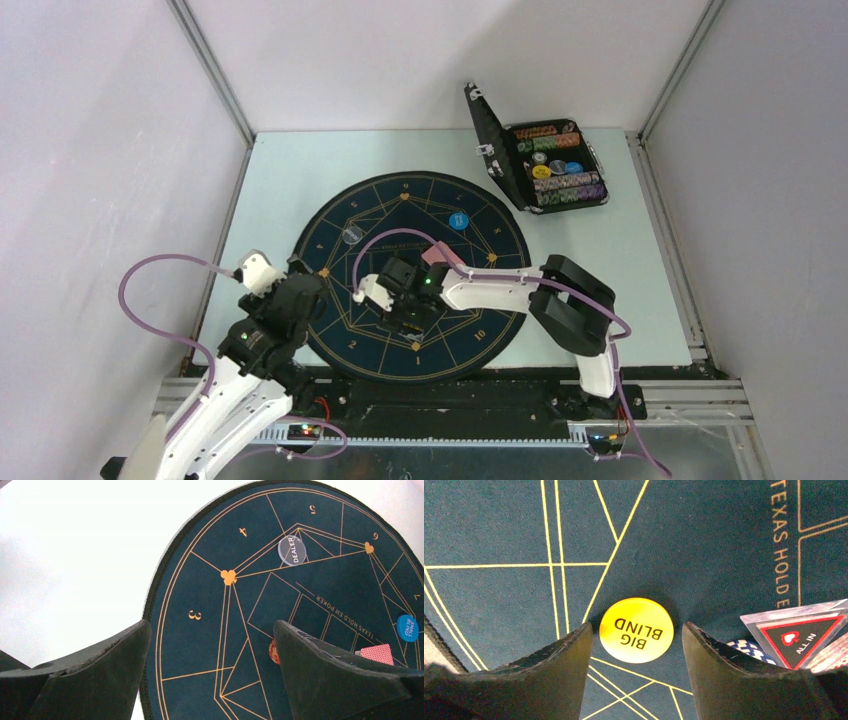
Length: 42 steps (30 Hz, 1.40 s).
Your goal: Distribute texas hold em gaming equipment
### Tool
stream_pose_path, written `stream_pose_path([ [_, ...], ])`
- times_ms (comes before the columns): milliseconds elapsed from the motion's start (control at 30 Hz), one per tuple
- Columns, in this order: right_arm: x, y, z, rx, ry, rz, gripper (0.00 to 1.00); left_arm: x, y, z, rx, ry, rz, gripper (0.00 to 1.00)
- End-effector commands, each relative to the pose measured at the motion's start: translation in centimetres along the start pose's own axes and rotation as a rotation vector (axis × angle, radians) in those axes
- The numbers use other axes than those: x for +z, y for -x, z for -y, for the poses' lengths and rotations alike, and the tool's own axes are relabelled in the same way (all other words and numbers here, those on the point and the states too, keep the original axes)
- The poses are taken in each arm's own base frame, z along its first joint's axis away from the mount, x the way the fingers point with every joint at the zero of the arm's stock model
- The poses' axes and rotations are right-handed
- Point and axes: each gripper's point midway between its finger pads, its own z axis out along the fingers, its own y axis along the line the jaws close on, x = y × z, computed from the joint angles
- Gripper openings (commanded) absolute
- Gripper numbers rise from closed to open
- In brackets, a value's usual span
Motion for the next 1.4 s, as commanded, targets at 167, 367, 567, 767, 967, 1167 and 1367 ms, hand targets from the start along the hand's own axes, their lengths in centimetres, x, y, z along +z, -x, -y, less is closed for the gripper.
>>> stream_pose_path([
  [167,0.4,-2.7,0.3,-0.038,-0.089,-0.094,0.55,0.3,0.9,-0.1,-0.034,0.023,0.048,1.00],
  [367,0.3,-2.5,-0.6,-0.073,-0.123,-0.102,0.41,0.2,0.9,-0.2,-0.039,0.023,0.049,1.00],
  [567,-3.3,-0.1,-2.6,-0.054,-0.105,0.029,0.26,0.2,0.9,-0.1,-0.044,0.020,0.050,1.00],
  [767,-8.1,1.0,-5.0,0.027,-0.028,0.178,0.20,0.3,0.8,0.2,-0.044,0.006,0.044,1.00],
  [967,-11.9,-0.2,-3.0,0.233,-0.048,0.293,0.20,0.4,0.6,0.3,-0.033,0.006,0.039,1.00],
  [1167,-13.3,-3.7,3.6,0.634,-0.118,0.441,0.21,0.5,0.6,0.2,-0.025,0.013,0.042,1.00],
  [1367,-11.8,-6.9,7.3,0.800,-0.227,0.418,0.23,0.6,0.5,0.4,-0.018,0.014,0.035,1.00],
])
